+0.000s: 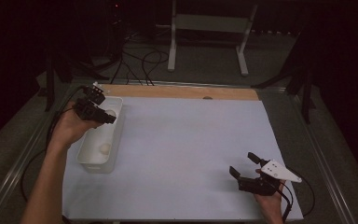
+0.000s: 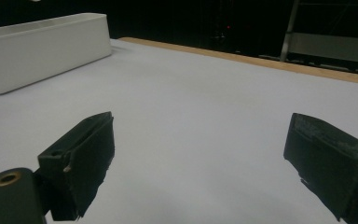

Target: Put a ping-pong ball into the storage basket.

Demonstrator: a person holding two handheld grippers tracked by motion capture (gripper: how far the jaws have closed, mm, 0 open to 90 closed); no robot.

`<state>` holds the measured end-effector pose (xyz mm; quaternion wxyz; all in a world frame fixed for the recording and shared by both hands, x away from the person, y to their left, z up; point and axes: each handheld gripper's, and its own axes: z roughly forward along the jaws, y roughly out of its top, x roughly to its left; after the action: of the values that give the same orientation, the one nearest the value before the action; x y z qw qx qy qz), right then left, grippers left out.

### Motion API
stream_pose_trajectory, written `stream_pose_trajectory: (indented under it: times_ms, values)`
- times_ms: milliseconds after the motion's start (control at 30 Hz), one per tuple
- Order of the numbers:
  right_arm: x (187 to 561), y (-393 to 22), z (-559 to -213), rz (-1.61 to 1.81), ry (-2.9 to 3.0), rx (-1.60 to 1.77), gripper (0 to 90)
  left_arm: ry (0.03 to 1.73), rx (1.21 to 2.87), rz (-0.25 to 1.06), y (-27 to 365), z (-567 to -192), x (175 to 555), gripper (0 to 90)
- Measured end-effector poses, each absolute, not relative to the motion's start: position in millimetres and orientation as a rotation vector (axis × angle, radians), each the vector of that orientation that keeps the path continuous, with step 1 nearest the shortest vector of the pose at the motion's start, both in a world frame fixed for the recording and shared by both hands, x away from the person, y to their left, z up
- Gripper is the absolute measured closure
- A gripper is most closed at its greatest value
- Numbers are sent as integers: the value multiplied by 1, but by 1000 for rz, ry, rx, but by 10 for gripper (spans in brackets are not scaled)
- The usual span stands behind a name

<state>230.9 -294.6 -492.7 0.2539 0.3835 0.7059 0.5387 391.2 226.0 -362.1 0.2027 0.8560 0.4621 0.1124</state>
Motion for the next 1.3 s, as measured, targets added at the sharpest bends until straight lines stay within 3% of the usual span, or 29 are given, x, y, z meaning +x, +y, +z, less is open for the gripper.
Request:
stream_pose_trajectory:
  times_ms: [1300]
  values:
    - [232, -293, -493, 1468, 1921, 1047, 84, 1316, 2371, 285, 235, -385, 385, 512]
